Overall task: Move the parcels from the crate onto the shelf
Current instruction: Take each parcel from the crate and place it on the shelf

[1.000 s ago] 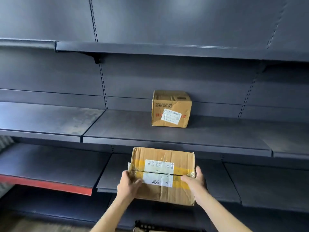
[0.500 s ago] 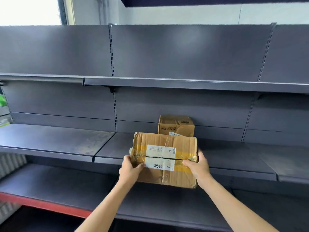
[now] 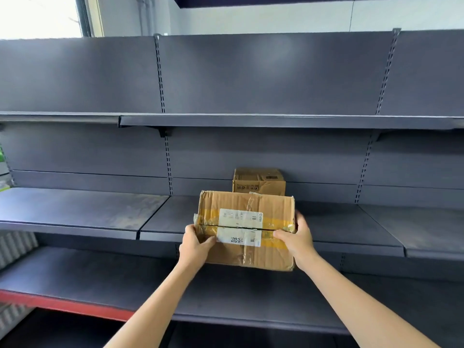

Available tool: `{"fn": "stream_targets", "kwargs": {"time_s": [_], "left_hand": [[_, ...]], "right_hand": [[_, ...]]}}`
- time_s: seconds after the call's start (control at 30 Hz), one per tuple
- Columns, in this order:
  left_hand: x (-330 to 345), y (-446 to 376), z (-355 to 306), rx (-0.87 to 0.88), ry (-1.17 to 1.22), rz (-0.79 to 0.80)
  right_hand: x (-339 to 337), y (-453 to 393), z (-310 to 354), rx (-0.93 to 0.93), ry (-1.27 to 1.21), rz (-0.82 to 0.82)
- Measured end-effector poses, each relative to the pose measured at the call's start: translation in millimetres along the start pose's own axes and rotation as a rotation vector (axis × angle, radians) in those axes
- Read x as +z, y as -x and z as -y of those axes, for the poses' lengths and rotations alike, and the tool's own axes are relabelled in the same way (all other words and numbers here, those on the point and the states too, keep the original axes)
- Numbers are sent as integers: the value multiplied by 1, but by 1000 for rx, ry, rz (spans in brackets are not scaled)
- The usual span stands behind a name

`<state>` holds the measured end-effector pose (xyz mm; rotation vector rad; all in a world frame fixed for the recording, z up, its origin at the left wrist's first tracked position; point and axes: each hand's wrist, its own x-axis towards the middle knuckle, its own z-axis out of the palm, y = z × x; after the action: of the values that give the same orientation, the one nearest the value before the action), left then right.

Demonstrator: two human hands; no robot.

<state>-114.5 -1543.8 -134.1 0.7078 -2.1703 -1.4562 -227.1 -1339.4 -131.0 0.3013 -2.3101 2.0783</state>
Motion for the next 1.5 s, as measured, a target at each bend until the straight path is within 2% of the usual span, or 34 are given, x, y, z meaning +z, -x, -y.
{"fn": "stream_targets", "kwargs": {"time_s": [0.23,0.47,0.7,0.97,1.2,1.5], "left_hand": [[10,7,4,4,-12,4],[18,14,33,-74,-7,37],[25,7,51,-73,-40,71],[17,-6,72,-72,5,99],[15,-21,82,-47,10,108],[35,-26,74,-7,52,142]], "right_hand": [[-8,3,-12,140,-7,15],[-5,12,-41,228,-43,38],[-3,17,-61,319,-25,-13],[9,13,-61,306,43,-13],[20,14,-62,281,94,-83],[1,11,-61,273,118,-153]]}}
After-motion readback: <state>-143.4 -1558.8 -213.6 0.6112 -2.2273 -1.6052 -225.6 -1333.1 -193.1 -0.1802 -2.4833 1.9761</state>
